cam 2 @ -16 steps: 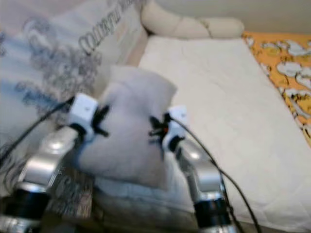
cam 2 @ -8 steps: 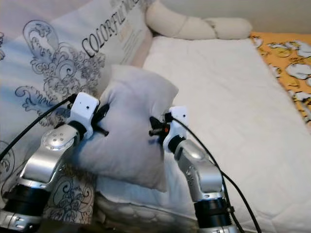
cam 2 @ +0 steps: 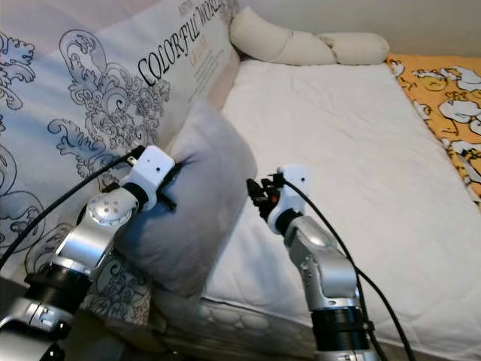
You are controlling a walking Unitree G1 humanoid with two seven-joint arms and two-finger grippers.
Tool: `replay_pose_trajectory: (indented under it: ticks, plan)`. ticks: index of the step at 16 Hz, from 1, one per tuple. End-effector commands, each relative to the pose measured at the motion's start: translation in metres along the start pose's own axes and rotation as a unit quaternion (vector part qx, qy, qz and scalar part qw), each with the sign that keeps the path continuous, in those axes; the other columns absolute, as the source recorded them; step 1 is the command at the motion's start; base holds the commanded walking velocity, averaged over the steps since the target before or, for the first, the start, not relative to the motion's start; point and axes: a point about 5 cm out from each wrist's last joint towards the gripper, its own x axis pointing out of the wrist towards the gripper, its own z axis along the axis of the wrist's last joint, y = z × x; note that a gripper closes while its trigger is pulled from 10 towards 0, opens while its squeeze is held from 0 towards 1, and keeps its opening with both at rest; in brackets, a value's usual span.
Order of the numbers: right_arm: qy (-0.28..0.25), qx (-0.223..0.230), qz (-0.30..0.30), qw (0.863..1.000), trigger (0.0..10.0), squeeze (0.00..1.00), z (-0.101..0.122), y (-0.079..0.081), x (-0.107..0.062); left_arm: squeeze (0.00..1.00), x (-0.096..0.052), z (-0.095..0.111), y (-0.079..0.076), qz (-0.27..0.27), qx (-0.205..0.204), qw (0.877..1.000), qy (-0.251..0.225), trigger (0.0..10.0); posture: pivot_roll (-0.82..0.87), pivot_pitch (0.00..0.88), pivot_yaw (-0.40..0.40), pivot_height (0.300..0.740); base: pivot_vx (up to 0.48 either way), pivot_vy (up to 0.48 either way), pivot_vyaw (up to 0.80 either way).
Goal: Clean up the room
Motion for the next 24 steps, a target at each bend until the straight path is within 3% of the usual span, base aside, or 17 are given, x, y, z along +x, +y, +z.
replay_pose_trajectory:
  ticks: [1,4,6,8,10,14,17,20,23,24]
  plan:
    - [-0.015,-0.003,0.007,1.0,10.0,1.0,0.006,-0.002,-0.004,0.0,0.007,0.014,0.007,0.006,0.031,0.999,-0.029,10.0,-0.07,0.0,0.063,0.74,0.0,0.0,0.0]
    - [-0.026,-0.01,0.032,0.999,10.0,1.0,0.011,-0.003,-0.013,0.0,0.025,0.024,0.0,-0.024,0.081,0.995,-0.056,10.0,-0.08,0.0,0.073,0.74,0.0,0.0,0.0]
    - [-0.027,-0.015,0.048,0.998,10.0,1.0,0.012,-0.001,-0.017,0.0,0.033,0.037,0.001,-0.032,0.079,0.994,-0.075,10.0,-0.09,0.0,0.077,0.74,0.0,0.0,0.0]
    - [-0.026,-0.027,0.07,0.997,10.0,1.0,0.015,0.001,-0.018,0.0,0.042,0.054,0.012,-0.014,0.025,0.995,-0.095,10.0,-0.09,0.0,0.084,0.74,0.0,0.0,0.0]
    - [-0.029,-0.032,0.077,0.996,10.0,1.0,0.021,0.0,-0.019,0.0,0.048,0.066,0.041,0.044,-0.028,0.994,-0.093,10.0,-0.09,0.0,0.091,0.74,0.0,0.0,0.0]
    - [-0.021,-0.04,0.086,0.995,10.0,1.0,0.019,0.002,-0.021,0.0,0.046,0.035,0.059,0.108,-0.116,0.987,-0.011,10.0,-0.12,0.0,0.104,0.74,0.0,0.0,0.0]
    - [-0.01,-0.042,0.091,0.995,10.0,1.0,0.017,0.002,-0.025,0.0,0.038,-0.012,0.042,0.126,-0.183,0.971,0.087,10.0,-0.13,0.0,0.088,0.74,0.0,0.0,0.0]
    - [0.001,-0.04,0.096,0.995,10.0,1.0,0.013,0.002,-0.029,0.0,0.035,-0.028,0.032,0.128,-0.198,0.964,0.125,10.0,-0.13,0.0,0.072,0.74,0.0,0.0,0.0]
    - [0.011,-0.04,0.11,0.993,10.0,1.0,0.01,0.006,-0.033,0.0,0.032,-0.031,0.037,0.133,-0.183,0.965,0.13,10.0,-0.12,0.0,0.066,0.74,0.0,0.0,0.0]
    - [0.011,-0.042,0.115,0.992,10.0,1.0,0.01,0.007,-0.033,0.31,0.033,-0.027,0.04,0.132,-0.173,0.969,0.116,10.0,-0.12,0.0,0.064,0.74,0.0,0.0,0.0]
